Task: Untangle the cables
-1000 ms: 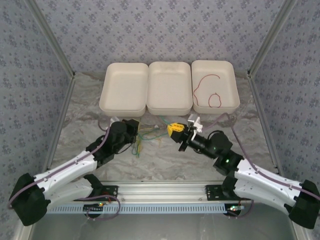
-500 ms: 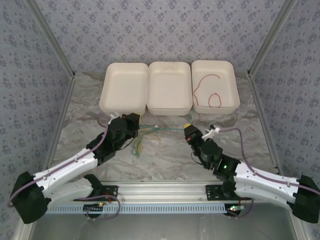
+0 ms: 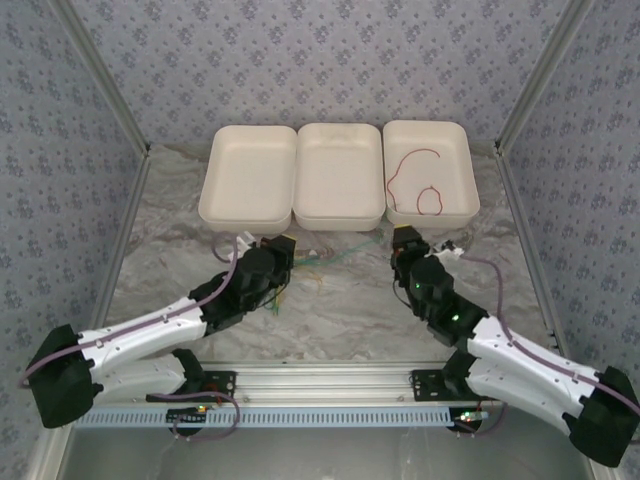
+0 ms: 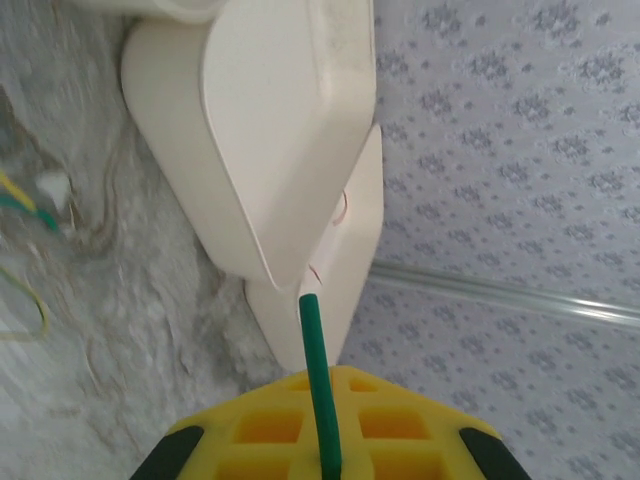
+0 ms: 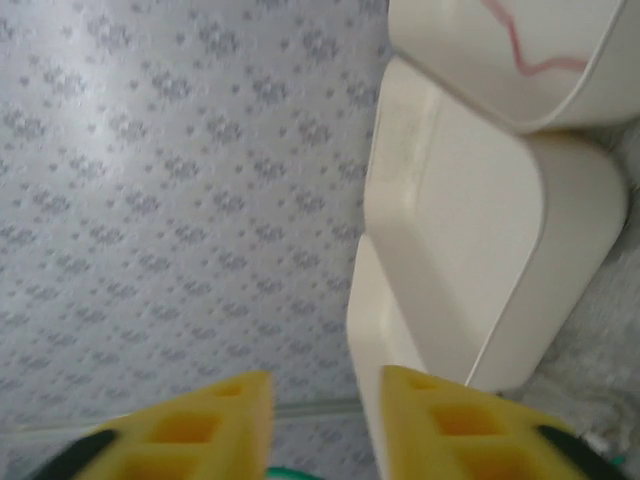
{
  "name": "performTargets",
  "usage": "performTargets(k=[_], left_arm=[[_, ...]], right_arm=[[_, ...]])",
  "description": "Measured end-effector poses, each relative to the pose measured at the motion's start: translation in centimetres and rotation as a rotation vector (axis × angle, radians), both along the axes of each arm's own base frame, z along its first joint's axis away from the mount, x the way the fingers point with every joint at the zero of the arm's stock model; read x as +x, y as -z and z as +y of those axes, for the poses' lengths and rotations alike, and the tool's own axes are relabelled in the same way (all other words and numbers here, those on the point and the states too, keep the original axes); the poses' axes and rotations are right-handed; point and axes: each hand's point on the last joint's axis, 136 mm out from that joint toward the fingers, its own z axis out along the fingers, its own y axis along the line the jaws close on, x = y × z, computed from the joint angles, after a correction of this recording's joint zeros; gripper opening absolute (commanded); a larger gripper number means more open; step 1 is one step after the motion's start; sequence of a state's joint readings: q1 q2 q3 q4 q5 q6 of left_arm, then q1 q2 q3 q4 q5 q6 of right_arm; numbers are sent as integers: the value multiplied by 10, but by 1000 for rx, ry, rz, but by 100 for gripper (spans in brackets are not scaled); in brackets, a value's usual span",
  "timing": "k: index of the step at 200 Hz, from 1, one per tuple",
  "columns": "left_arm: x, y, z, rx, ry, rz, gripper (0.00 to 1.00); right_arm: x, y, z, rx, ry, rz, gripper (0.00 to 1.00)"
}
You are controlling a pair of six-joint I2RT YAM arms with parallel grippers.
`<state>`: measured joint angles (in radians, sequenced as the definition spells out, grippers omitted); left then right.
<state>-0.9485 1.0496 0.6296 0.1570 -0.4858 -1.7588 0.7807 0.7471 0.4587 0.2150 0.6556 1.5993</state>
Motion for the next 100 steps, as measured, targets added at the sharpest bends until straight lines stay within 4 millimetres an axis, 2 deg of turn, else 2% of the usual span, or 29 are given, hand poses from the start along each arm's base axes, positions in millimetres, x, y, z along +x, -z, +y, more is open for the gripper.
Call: performTargets(k=[21,41,55,74,83,94,100], left_arm=[[15,-19,15,94,-23,-50,0],[27,-58,26,196,-7,-156,0],[31,-85,33,304,30,-228,0],[33,-118,39,468,95,-311,0],[33,-132,41,535,124,-353,0],[32,-142,41,616,167,-393,0],[31,-146,40,657,197,-413,0]], right_arm=[[-13,-20,-26,-128,29,-15,69],[-33,-47,-52,-315,34,-78,68],[-45,-71,-65,-519,15,-157,67],[-54,-106,-53,-797,-93,-284,68],[-55,-119,-38,-910,-167,-337,68],[-53,-131,-14,-1033,-285,-395,78],[-50,-135,3,-1105,-361,-423,79]])
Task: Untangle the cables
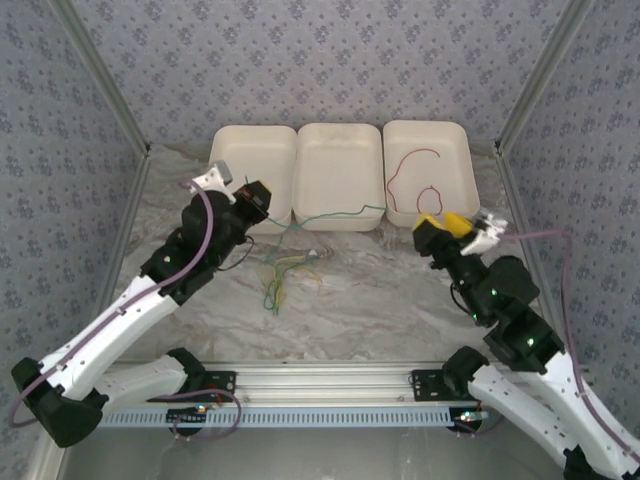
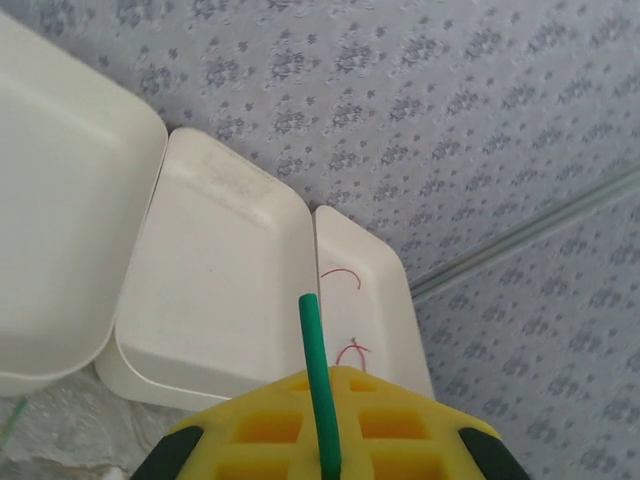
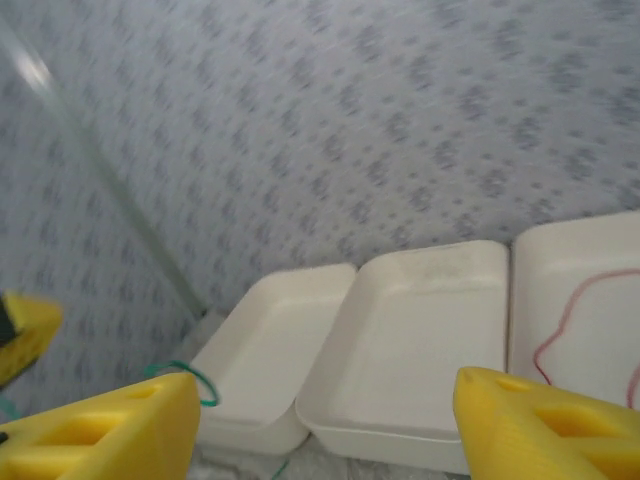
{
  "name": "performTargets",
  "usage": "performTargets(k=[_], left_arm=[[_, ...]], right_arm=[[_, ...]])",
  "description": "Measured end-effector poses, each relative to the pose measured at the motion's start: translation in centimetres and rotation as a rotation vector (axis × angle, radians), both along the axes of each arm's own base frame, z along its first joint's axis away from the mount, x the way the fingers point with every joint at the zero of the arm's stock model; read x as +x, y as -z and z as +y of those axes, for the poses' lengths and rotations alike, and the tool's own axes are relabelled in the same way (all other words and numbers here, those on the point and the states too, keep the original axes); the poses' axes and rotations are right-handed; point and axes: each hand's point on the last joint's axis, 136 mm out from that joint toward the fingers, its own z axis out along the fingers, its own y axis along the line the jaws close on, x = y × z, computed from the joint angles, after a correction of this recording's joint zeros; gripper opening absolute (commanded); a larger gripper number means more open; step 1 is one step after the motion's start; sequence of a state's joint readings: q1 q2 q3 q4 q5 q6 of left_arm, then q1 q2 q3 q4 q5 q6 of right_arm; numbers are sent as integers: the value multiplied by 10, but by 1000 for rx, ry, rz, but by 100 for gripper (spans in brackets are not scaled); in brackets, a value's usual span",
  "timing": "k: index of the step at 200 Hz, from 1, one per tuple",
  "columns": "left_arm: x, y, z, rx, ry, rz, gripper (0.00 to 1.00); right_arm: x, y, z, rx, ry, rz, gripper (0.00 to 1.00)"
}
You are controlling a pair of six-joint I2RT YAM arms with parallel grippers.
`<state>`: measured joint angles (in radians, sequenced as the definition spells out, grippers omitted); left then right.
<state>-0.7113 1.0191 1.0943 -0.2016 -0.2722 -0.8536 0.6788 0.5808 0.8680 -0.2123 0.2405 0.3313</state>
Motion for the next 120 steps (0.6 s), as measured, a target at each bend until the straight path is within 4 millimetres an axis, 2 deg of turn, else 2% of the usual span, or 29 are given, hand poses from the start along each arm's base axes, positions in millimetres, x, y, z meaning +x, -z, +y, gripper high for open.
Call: performTargets(k=[22,38,47,57,72,90,104,120], left_arm=[[0,6,-12,156,98,-13,0],[0,22,-25,272,186,4,0],[0,32,-31,328,232,13,0],[-2,41,-37,377,285,17,0],[-9,47,-43,431,361,5,0],[-17,46,-51,456,442,-30,0],[-23,44,-59,458,505,-50,0],[-29,38,-68,445,569,-73,0]], right_arm=[[2,-3,59,-232,-181,-18,87],[-8,12,95,-389,-297,-46,90],[-12,21,103,-453,-341,-50,89],[-10,26,104,-510,-365,-37,85],[-1,19,110,-540,-414,-16,78],[9,13,127,-549,-484,-24,78],[6,29,145,-555,-578,-19,79],[2,61,161,-565,-683,29,79]])
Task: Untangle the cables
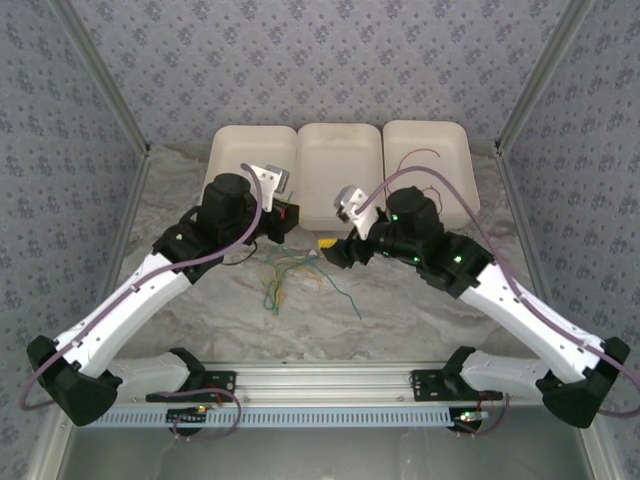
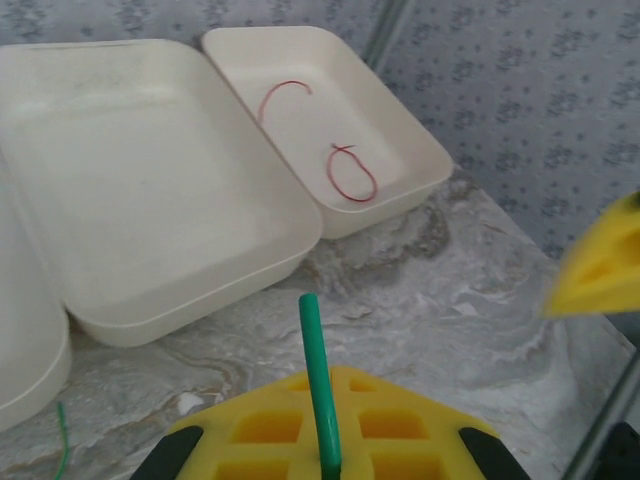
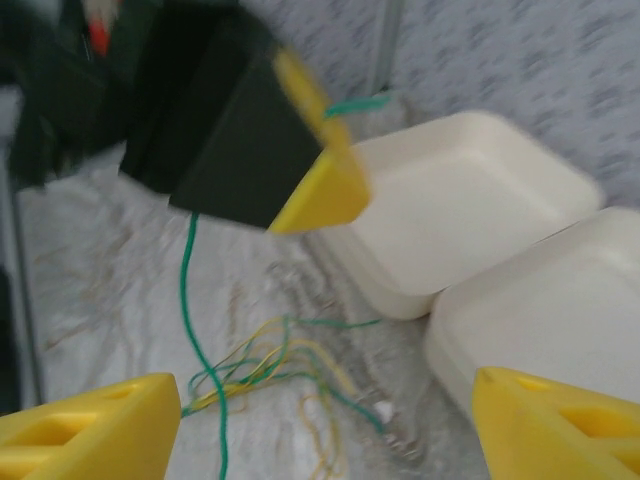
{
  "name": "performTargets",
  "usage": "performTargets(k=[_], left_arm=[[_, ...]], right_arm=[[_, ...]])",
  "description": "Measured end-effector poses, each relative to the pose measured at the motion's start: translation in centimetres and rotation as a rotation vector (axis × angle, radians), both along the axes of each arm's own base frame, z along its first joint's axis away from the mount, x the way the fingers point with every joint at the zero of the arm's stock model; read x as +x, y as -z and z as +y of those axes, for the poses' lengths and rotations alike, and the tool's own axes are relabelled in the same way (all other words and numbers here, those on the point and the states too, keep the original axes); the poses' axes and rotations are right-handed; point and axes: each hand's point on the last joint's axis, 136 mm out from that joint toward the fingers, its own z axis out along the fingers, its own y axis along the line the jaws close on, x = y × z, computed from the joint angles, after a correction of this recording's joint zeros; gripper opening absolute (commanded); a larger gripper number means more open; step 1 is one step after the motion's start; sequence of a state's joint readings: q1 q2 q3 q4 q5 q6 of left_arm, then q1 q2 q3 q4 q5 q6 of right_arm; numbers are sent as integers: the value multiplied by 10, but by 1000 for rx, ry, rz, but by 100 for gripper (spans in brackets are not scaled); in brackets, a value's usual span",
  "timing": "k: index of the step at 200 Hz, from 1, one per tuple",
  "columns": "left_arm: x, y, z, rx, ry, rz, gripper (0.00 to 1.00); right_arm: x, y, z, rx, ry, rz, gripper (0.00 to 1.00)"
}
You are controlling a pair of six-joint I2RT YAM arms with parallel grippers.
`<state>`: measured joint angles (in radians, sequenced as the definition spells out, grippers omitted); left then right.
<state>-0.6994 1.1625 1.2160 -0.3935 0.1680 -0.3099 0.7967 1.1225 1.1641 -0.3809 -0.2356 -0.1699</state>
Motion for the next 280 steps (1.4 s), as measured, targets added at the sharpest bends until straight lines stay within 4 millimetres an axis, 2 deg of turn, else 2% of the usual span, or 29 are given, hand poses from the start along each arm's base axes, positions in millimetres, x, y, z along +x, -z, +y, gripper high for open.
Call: performTargets(k=[13,29,57,98,106,125,133,175,212,229,258,280], left_arm=[[-2,-4,-6,-9,37,-1,0],[-4,-3,-11,-14,62,3,0],[-4,-1,-18,-21,92,18,0],[-1,-7,-23,-44,105,4,0],[-1,-7,-22,-45,104,6,0],[0,-7,-22,-50,102,9,0],[0,-7,-23,-51,103,10,0],[-1,-7,-23,-57,101,20,0],[0,-7,-22,-62,91,29,0],[1,-6,-22,-61,86,30,0],[3,-17,-21,-81,76,10,0],[3,-20,-22,-87,77,2,0]], right_arm=[[1,19,10,-12,-46,54,79],[3,32,21,-6,-95,103,79],[-1,36,39,40,-173,151,78],[-9,48,52,80,-251,227,73],[-10,48,53,90,-261,232,71],[-12,48,54,116,-277,245,54],[-12,48,55,125,-280,250,51],[-13,48,56,149,-293,251,54],[-13,48,58,173,-301,249,50],[-13,49,58,176,-299,252,54],[-22,71,49,151,-284,301,64],[-32,81,38,139,-272,317,63]])
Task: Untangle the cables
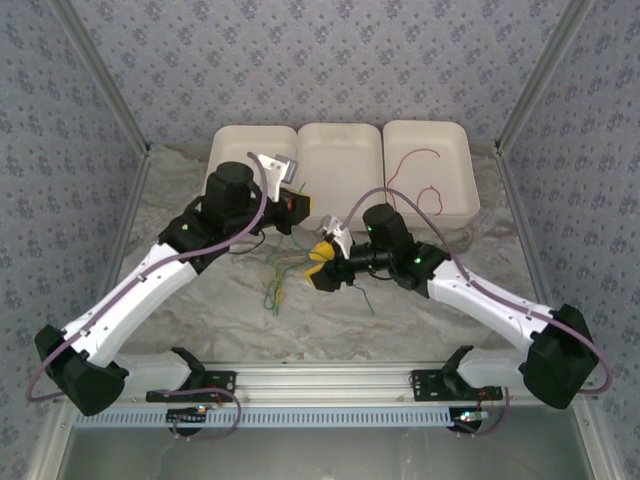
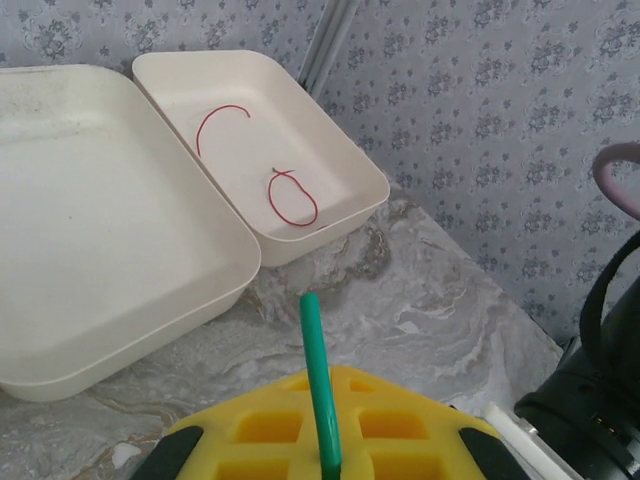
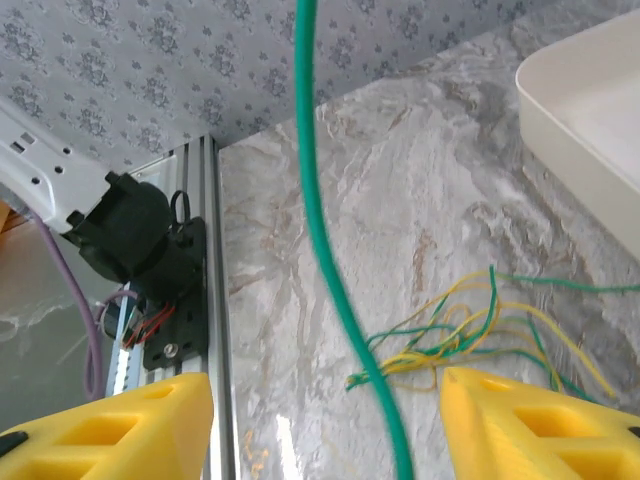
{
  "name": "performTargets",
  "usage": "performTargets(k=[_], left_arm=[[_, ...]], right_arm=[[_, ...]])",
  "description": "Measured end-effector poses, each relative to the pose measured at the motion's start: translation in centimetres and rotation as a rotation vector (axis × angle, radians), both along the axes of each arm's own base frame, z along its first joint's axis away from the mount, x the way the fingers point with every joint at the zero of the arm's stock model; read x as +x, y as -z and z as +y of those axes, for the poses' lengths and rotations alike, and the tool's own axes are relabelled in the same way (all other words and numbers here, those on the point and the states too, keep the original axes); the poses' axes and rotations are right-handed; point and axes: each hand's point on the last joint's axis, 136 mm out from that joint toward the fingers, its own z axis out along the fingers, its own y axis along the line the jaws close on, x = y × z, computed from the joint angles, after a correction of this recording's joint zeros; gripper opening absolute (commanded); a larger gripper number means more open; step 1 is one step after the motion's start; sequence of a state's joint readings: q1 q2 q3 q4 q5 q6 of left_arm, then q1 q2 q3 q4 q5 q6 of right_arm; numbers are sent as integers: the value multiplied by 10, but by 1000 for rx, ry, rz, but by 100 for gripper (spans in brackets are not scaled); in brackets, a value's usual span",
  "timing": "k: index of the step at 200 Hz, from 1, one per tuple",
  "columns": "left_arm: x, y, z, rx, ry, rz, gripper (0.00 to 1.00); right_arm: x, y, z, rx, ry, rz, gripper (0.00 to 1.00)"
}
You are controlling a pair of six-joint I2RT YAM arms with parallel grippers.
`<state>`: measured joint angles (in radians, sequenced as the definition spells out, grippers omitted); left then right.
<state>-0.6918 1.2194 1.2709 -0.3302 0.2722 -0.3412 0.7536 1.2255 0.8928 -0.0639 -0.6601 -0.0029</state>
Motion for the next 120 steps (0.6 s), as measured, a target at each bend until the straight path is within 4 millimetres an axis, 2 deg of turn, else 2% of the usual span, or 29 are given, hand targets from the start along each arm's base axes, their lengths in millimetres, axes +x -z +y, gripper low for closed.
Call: performTargets(k=[35,69,89,116,120], left_arm=[[0,0,0,-2,0,-1,0],[0,-5,0,-9,0,-10,0],[1,-9,-1,-15,0,-16,0],[2,-10,0,-18,-11,-13,0],[3,-10,1,-18,-18,-12,7]], right_arm=[[-2,-11,-3,13,-1,-20,42],[3,1,2,-20,-3,9,23],[5,9,4,-37,0,33,4],[5,8,5,-32,9,51,0],[5,8,5,-31,11,51,0]])
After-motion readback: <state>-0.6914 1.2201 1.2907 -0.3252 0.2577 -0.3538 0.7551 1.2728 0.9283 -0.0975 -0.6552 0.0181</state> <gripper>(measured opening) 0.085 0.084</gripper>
